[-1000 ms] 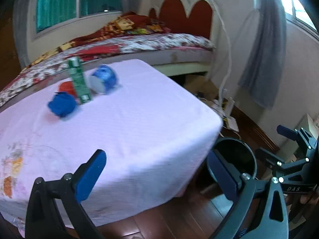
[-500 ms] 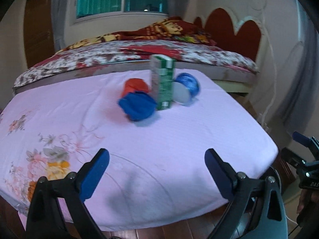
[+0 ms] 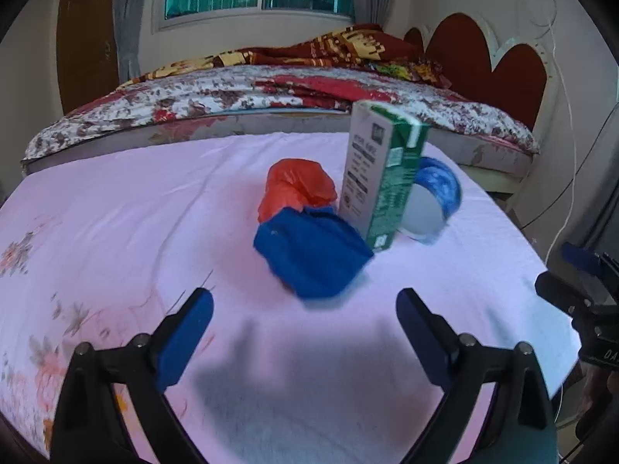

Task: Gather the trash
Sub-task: 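Grasp the blue cloth with the left tool while the right tool grasps the blue cup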

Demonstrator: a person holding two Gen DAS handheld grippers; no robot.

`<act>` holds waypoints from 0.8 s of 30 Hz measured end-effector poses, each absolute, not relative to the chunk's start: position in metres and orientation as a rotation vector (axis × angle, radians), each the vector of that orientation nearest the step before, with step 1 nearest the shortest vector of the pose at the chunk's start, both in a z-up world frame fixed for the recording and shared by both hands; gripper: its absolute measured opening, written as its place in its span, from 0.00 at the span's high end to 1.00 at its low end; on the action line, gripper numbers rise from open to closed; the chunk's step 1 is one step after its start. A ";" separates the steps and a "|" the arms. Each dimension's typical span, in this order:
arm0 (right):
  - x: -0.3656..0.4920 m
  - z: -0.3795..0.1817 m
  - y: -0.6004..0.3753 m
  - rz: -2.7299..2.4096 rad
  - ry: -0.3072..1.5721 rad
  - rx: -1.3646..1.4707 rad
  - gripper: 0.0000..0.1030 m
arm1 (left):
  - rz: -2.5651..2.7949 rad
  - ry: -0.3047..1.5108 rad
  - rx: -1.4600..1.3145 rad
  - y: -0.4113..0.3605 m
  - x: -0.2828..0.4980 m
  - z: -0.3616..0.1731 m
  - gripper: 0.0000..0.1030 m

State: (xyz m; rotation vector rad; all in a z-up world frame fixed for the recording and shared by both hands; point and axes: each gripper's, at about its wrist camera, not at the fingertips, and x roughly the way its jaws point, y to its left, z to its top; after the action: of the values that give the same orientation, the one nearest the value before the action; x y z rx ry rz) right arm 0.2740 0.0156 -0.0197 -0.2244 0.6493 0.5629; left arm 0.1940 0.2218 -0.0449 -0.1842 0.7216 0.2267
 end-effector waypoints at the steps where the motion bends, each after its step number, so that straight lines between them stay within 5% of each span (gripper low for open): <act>1: 0.282 -0.021 0.019 0.570 0.653 -0.223 0.12 | 0.224 0.733 -0.187 0.224 0.200 -0.047 0.12; 19: 0.377 -0.051 0.096 0.672 0.736 -0.282 0.19 | 0.190 0.788 -0.200 0.238 0.252 -0.064 0.15; 24: 0.386 -0.057 0.102 0.682 0.758 -0.291 0.40 | 0.163 0.794 -0.197 0.237 0.259 -0.063 0.22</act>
State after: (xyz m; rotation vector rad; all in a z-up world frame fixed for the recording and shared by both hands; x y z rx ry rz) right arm 0.3860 0.1015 -0.0573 -0.2905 0.7579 0.6816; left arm 0.2588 0.2370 -0.0632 -0.1972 0.7941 0.1631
